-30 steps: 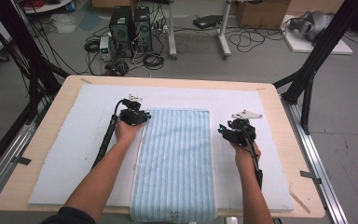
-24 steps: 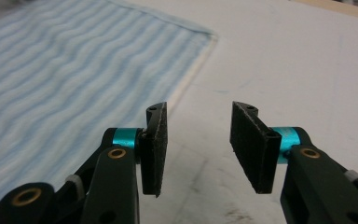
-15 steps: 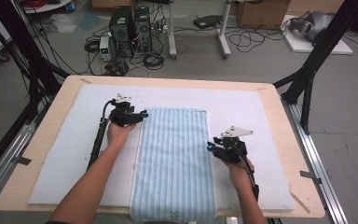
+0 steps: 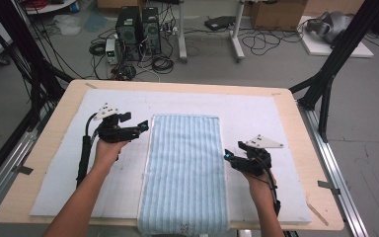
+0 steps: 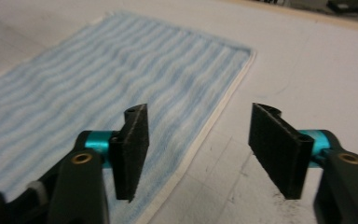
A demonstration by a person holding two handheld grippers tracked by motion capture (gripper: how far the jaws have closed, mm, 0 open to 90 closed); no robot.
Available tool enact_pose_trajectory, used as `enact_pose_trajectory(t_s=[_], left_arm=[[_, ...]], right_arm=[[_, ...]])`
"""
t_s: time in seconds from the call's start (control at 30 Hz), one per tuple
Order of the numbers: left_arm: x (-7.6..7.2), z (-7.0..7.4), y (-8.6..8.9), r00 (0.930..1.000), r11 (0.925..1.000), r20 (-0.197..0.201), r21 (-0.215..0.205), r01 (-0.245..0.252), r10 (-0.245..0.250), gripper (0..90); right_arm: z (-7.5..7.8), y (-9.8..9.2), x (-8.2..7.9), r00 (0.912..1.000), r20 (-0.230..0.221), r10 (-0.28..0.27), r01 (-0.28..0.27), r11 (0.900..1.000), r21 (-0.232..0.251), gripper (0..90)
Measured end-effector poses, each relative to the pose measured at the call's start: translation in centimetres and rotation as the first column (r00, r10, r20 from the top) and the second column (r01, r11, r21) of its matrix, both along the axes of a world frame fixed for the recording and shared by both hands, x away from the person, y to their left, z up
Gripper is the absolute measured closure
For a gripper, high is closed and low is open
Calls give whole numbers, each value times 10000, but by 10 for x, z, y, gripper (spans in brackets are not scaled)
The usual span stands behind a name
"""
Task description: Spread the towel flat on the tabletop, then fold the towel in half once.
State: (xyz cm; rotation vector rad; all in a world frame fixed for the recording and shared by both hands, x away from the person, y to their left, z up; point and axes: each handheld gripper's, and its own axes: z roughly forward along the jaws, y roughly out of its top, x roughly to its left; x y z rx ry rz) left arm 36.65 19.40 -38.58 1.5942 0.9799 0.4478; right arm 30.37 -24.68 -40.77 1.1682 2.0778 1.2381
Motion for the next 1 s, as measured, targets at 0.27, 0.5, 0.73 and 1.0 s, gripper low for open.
enact_pose_trajectory(t_s=[0.27,0.5,0.73,1.0], left_arm=[[-21,1,14,9993,9992,-215,-253,294,-300,161],[-28,0,15,9991,9991,-40,-96,420,-420,151],[-35,-5,20,9994,9993,58,-147,340,-339,153],[-30,-9,26,9994,9992,-82,-225,334,-336,153]], right_arm=[[22,-19,-11,9980,628,116,-111,9999,-83,110],[23,-31,-18,9984,566,36,-32,10000,-87,109],[17,-28,-18,9992,408,44,-36,9998,-194,109],[11,-18,-2,9998,211,21,-19,10000,-80,109]])
